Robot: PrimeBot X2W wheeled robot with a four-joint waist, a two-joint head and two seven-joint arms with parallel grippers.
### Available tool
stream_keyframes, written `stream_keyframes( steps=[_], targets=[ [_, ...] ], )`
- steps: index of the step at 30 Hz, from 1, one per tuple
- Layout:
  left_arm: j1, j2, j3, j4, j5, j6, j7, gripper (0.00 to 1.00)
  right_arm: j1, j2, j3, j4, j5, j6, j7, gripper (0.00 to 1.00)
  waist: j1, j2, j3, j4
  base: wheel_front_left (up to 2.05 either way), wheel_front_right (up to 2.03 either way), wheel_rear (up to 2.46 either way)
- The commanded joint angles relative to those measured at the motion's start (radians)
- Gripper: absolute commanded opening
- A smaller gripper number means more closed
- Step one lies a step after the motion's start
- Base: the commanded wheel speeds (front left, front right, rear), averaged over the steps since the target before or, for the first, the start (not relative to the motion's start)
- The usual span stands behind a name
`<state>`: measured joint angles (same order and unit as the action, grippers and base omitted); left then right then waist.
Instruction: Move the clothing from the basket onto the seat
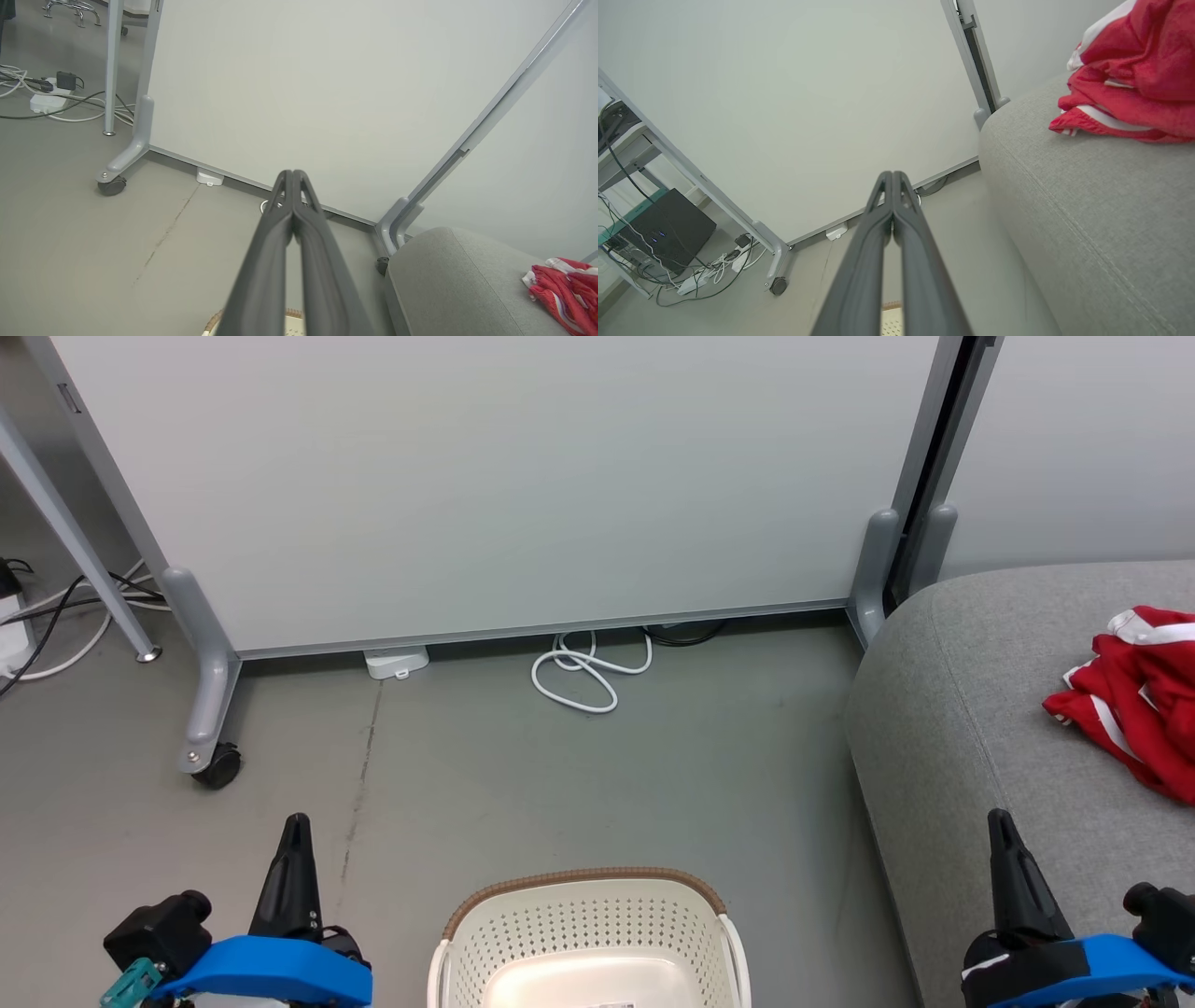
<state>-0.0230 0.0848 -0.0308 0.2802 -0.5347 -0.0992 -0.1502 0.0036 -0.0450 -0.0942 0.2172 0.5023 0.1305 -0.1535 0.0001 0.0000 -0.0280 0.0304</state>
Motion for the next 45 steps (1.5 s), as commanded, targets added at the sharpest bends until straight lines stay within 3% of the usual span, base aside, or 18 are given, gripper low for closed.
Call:
stream_keyframes(
  steps=[1,45],
  targets=[
    [-0.033,0.0,0.011,-0.018,-0.037,-0.006,0.007,0.0,-0.033,-0.004,-0.002,-0.011,0.041,0.0,0.008,0.0,0.0,0.0,0.0,0.0,0.0,0.0,0.0],
    [-0.068,-0.019,0.086,-0.03,-0.608,-0.021,0.149,0.0,-0.082,-0.006,-0.012,0.009,0.629,0.0,0.152,0.0,0.0,0.0,0.014,-0.013,0.0,0.0,0.0]
  ],
)
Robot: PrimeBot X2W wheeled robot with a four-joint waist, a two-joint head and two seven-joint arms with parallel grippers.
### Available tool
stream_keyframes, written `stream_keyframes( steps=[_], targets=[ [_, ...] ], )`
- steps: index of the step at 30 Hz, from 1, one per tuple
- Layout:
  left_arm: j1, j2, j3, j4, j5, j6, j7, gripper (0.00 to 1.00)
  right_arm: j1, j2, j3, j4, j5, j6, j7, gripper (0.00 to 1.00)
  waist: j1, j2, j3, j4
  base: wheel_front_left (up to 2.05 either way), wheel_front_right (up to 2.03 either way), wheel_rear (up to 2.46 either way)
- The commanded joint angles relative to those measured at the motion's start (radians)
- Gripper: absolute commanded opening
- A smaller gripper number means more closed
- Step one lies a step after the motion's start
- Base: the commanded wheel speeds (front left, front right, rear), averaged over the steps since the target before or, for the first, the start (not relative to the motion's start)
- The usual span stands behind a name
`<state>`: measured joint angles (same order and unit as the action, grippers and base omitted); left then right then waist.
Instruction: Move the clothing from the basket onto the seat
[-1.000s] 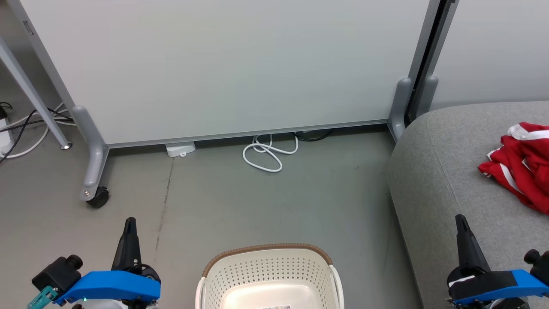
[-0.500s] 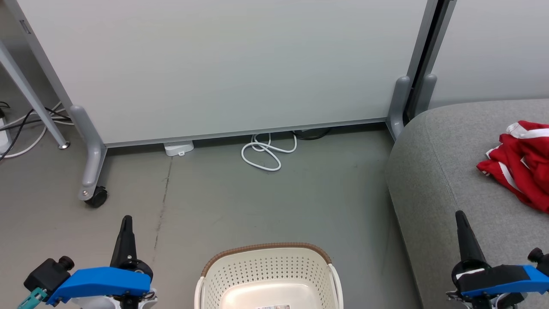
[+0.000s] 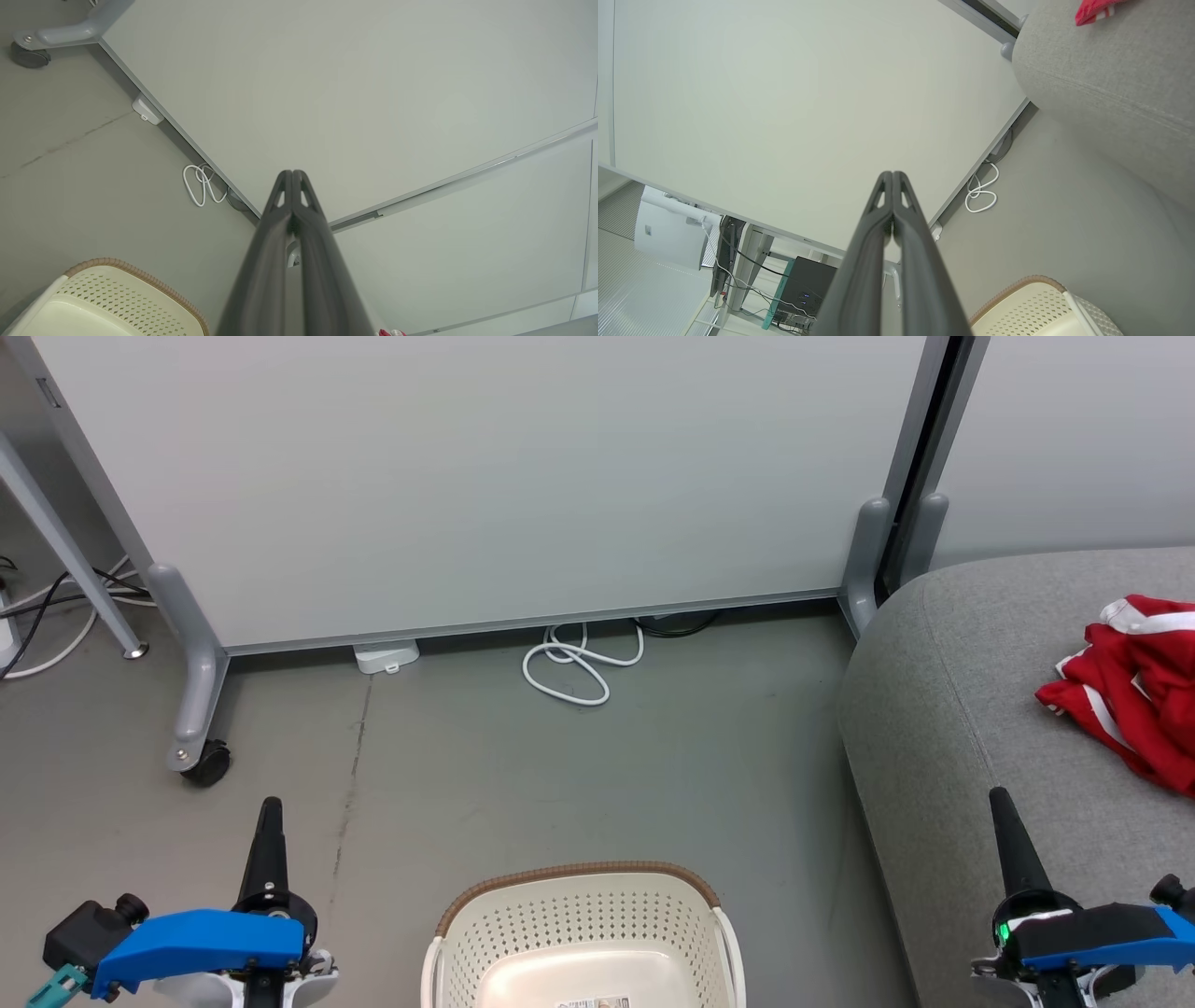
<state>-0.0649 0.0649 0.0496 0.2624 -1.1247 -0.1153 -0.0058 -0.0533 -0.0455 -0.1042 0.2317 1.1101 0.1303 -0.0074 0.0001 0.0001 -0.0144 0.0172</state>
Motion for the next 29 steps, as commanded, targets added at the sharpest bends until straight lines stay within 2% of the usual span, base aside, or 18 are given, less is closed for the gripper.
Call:
stream_keyframes(
  steps=[1,29],
  targets=[
    [-0.027,0.001,0.007,-0.012,-0.029,-0.006,0.007,0.0,-0.026,-0.006,-0.003,-0.005,0.032,0.0,0.008,0.0,0.0,-0.0001,0.0,0.0,0.0,0.0,0.0],
    [-0.04,-0.007,0.04,-0.017,-0.278,-0.013,0.07,0.0,-0.046,-0.006,-0.007,0.005,0.288,0.001,0.071,0.0,0.0,-0.0001,0.009,-0.008,0.0,0.0,0.0]
  ],
)
